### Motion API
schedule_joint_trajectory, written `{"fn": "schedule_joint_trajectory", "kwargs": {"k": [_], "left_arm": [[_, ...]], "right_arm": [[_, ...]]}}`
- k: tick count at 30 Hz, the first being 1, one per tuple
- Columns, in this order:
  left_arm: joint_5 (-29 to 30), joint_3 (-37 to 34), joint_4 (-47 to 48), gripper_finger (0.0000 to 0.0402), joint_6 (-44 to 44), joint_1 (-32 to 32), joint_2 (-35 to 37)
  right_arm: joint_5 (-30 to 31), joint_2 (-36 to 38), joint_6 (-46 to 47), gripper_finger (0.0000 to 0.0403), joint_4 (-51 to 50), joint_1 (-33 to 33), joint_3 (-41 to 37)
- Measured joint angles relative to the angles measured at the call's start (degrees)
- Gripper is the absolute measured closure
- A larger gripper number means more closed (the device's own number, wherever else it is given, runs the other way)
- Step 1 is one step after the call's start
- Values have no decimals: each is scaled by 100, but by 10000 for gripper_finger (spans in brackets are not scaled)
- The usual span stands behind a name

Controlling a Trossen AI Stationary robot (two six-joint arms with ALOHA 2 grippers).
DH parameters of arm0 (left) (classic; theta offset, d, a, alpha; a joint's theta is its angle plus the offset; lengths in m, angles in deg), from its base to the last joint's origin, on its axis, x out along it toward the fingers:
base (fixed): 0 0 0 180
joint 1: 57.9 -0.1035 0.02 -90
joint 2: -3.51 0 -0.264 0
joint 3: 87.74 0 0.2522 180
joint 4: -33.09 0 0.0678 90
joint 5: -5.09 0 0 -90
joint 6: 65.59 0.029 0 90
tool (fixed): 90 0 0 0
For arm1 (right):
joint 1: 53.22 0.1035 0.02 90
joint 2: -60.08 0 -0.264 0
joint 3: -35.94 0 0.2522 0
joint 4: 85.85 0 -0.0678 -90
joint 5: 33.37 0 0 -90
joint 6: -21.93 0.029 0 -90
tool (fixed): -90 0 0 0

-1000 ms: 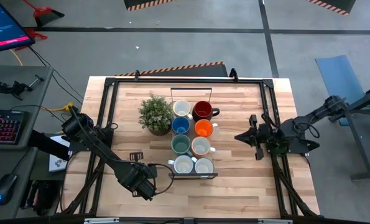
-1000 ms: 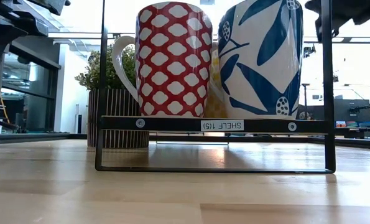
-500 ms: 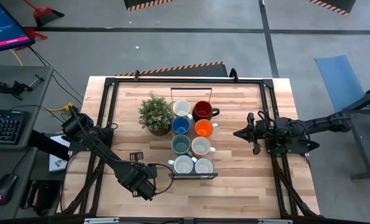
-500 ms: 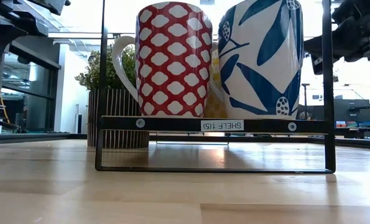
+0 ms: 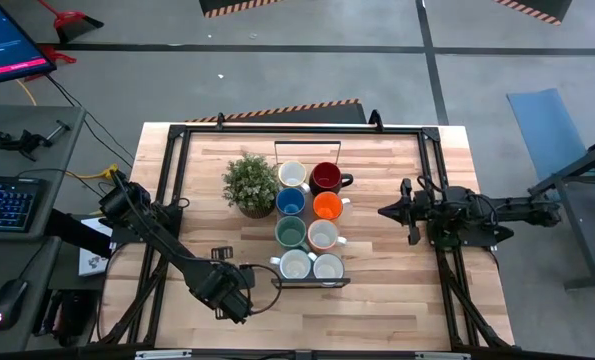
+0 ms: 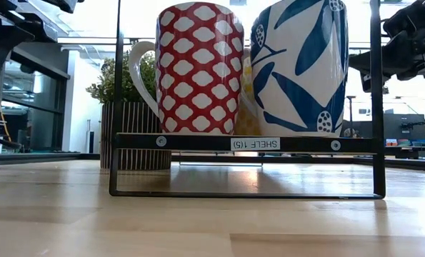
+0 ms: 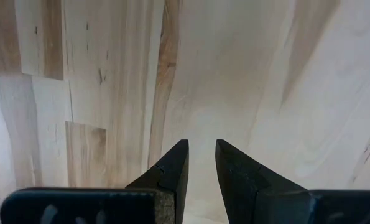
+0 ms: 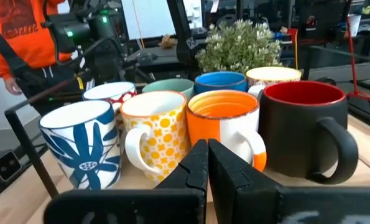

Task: Place coffee mugs
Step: Adjust the patterned blue mug on the shelf

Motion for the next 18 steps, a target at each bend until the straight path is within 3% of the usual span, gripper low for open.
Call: {"fn": "schedule_joint_trajectory", "kwargs": {"k": [4,18], "left_arm": [[2,0,-134,330,2,0,0],[2,0,-986,330,0,0,0]], "right_arm": [[-81,294,0,402,-240,-113,2],[-81,191,-229,402,-305,-155,2]]}}
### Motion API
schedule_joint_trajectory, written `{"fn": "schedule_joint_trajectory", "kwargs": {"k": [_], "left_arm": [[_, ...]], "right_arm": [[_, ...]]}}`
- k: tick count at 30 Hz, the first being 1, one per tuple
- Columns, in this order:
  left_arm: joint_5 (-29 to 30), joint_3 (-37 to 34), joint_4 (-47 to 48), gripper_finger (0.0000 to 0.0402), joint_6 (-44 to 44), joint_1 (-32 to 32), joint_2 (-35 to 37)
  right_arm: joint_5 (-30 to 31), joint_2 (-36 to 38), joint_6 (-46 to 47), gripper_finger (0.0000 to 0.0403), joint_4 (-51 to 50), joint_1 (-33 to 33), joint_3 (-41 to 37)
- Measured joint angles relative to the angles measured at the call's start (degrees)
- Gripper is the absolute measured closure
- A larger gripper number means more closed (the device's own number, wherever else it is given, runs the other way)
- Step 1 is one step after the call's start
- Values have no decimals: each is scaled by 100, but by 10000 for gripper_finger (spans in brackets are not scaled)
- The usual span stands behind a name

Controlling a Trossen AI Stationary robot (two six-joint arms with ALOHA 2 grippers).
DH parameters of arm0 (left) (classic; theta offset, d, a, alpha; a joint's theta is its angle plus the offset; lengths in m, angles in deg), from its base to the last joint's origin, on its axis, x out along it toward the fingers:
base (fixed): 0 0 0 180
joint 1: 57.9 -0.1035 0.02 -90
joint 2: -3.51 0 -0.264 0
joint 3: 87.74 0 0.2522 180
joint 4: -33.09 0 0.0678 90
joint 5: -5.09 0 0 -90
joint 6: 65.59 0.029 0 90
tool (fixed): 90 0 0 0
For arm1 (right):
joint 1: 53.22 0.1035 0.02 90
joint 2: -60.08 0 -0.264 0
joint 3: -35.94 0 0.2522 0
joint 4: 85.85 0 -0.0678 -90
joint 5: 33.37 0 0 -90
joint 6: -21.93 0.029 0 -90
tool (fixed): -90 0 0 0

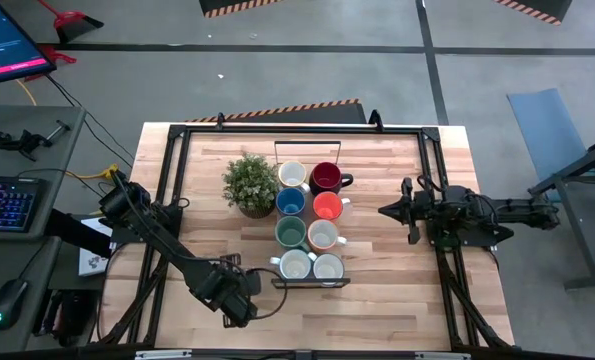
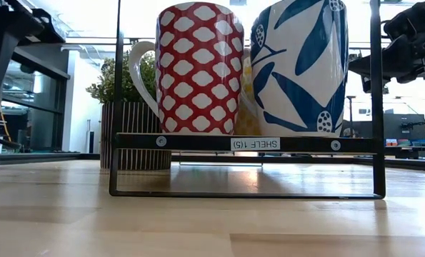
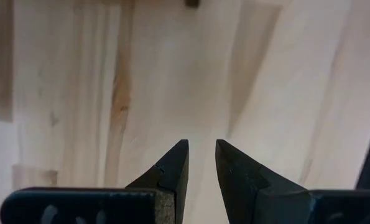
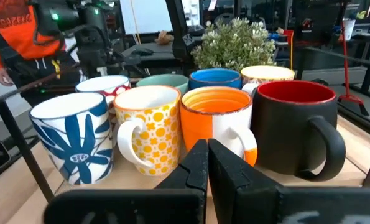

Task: Place coffee mugs
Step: Adjust the patterned blue mug on the shelf

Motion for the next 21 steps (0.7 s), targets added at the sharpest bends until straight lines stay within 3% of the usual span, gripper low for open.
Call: {"fn": "schedule_joint_trajectory", "kwargs": {"k": [12,21], "left_arm": [[0,0,-1038,330,2,0,0],[0,0,-1881,330,2,0,0]], "right_arm": [[0,-89,784,402,-7,0,0],[2,-89,785,402,-8,0,0]]}}
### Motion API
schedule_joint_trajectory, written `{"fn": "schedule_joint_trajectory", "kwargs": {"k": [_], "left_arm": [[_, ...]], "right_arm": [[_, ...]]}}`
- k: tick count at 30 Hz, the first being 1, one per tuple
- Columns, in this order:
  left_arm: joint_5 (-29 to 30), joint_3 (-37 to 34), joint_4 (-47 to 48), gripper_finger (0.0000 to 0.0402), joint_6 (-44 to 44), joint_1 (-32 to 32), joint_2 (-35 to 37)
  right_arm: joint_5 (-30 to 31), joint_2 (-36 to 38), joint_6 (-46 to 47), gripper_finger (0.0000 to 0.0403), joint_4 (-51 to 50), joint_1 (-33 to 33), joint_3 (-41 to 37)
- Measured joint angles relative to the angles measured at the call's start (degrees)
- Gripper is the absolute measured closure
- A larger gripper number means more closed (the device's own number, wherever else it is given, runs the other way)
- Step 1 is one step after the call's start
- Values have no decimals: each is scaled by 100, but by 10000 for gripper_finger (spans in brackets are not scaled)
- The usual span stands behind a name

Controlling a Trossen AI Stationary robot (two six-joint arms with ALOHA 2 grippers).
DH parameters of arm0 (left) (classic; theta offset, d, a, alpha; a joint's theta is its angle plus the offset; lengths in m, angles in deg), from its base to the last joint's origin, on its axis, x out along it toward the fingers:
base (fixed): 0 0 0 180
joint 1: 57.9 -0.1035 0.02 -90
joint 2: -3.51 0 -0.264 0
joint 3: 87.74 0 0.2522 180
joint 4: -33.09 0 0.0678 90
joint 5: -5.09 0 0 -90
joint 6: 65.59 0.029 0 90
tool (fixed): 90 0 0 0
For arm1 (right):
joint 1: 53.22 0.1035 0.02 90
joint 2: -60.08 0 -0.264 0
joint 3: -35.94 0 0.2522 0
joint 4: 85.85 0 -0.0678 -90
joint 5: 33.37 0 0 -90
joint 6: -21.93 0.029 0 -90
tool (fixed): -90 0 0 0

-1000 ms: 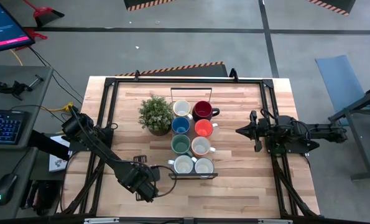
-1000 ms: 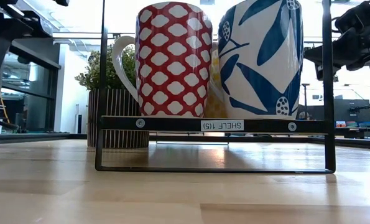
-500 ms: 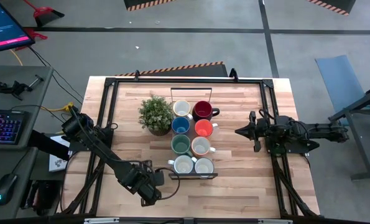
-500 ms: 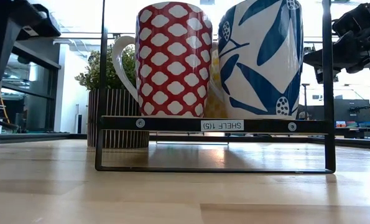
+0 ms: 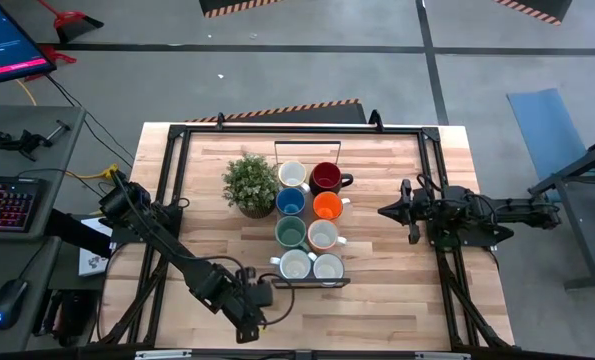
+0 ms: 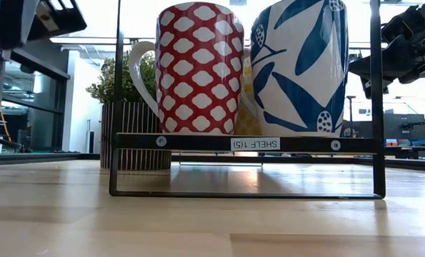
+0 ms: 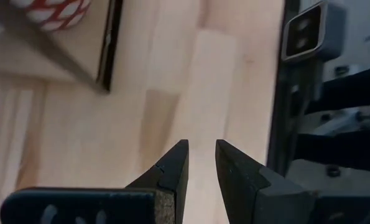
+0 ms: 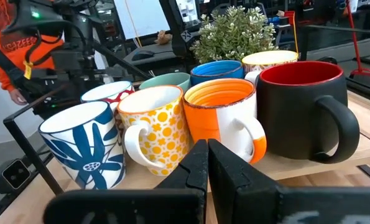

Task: Place coffee mugs
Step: Adjust the patterned blue mug on the shelf

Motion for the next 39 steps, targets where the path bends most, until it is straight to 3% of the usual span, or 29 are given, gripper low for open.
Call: {"fn": "schedule_joint_trajectory", "kwargs": {"k": [12,17,21,24,28,30,34,39], "left_arm": [[2,0,-833,330,0,-107,0],[-5,0,-1010,330,-48,-413,0],[-340,0,-1195,330,-468,-847,0],[-288,79,-1527,330,87,-1351,-9],[-194,271,-2201,330,2049,-1784,-7],[-84,427,-2196,330,2610,-1865,-2],[312,474,-1932,330,2736,-1888,1],[292,477,-1909,330,2757,-1818,-2]], "right_arm": [[0,0,0,402,-3,0,0],[2,0,0,402,-3,0,0],[2,0,0,402,-3,0,0],[2,0,0,402,-3,0,0],[2,0,0,402,-3,0,0],[4,0,0,402,-3,0,0],[3,-2,0,402,-3,0,0],[4,-2,0,402,-3,0,0]]}}
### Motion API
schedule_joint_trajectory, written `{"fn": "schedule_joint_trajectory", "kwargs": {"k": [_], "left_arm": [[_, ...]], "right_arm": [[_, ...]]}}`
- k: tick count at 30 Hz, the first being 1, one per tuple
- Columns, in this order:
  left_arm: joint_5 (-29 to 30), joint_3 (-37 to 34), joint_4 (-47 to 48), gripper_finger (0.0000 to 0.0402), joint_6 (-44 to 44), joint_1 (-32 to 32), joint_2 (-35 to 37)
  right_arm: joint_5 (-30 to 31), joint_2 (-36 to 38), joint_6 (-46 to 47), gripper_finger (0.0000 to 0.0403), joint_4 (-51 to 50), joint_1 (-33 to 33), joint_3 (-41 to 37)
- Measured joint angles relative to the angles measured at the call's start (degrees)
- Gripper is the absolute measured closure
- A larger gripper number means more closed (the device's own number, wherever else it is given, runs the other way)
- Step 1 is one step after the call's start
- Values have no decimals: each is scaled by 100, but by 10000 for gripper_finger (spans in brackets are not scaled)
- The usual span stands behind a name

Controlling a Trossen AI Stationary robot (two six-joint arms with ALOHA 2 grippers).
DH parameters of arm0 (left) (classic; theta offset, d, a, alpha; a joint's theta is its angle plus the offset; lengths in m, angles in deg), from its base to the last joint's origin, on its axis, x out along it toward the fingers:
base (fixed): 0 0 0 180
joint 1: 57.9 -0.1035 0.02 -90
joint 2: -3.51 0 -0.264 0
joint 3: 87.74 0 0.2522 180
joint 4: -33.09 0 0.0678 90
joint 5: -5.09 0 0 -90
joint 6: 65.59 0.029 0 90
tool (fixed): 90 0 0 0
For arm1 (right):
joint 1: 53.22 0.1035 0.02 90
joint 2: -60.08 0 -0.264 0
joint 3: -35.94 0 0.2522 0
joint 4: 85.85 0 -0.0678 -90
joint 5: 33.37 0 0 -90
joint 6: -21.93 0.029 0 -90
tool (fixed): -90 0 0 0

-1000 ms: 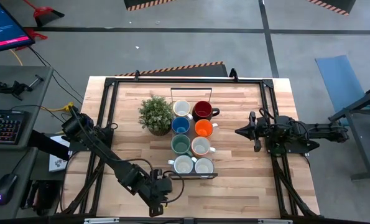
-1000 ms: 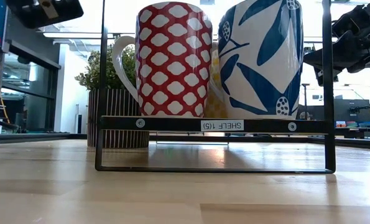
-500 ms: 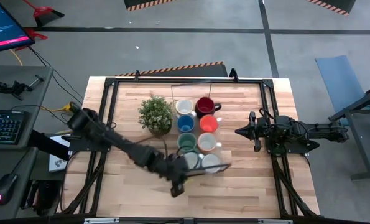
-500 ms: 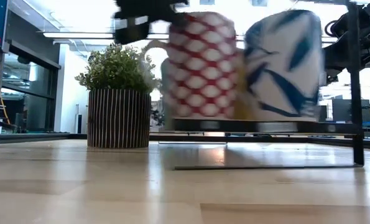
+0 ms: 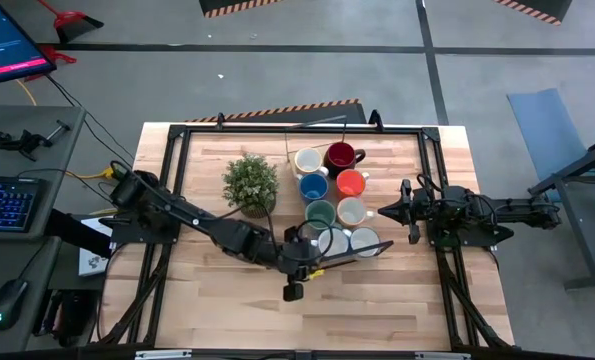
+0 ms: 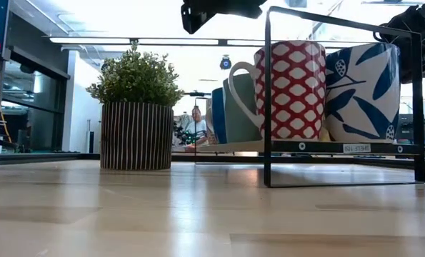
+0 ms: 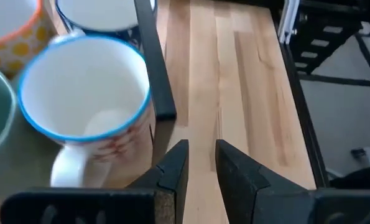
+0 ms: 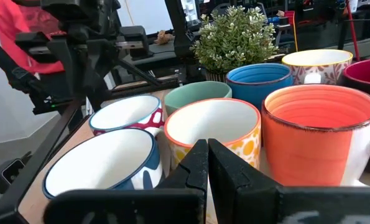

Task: Place coffee mugs
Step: Adjust the patterned blue mug on the shelf, then return to Home Position

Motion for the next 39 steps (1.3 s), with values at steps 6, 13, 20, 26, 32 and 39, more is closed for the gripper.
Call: {"fn": "schedule_joint_trajectory", "kwargs": {"k": [6,13,20,26,32,39], "left_arm": [[-38,0,202,330,-271,266,0],[835,-8,-570,330,347,690,399],[1158,-2,-2404,330,1885,759,885],[782,6,-2691,330,2943,642,1452],[194,-112,-2213,330,2915,313,1818],[-221,-1708,-3445,330,2888,15,2767]], "right_arm": [[1,0,0,402,0,0,0],[1,2,0,402,2,2,0],[1,-36,0,402,2,2,0],[1,-33,0,402,2,2,0],[1,-33,0,402,2,1,0],[1,-33,0,402,2,0,0]]}}
